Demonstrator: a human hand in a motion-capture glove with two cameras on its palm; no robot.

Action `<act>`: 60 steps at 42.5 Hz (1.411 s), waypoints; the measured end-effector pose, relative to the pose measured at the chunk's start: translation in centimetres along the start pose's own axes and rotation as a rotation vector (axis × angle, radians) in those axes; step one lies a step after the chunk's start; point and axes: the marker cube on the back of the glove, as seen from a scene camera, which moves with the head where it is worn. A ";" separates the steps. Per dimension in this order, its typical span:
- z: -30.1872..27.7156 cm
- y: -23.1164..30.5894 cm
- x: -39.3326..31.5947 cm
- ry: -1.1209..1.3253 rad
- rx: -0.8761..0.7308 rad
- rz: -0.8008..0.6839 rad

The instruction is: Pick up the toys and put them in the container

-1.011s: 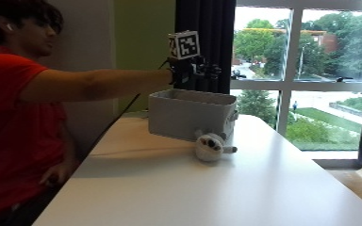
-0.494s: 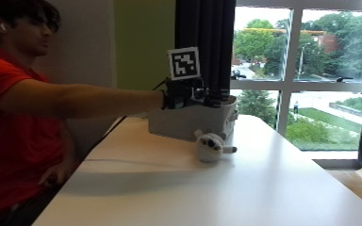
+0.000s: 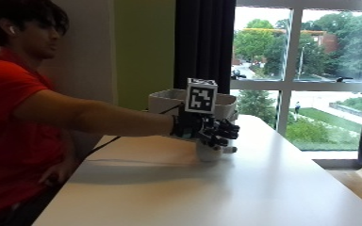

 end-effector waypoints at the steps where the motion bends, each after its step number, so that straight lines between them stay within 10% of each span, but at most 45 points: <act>1: 0.4 -0.3 -0.1 0.013 0.001 -0.003; 60: 4.2 -2.2 -4.8 0.192 -0.092 0.015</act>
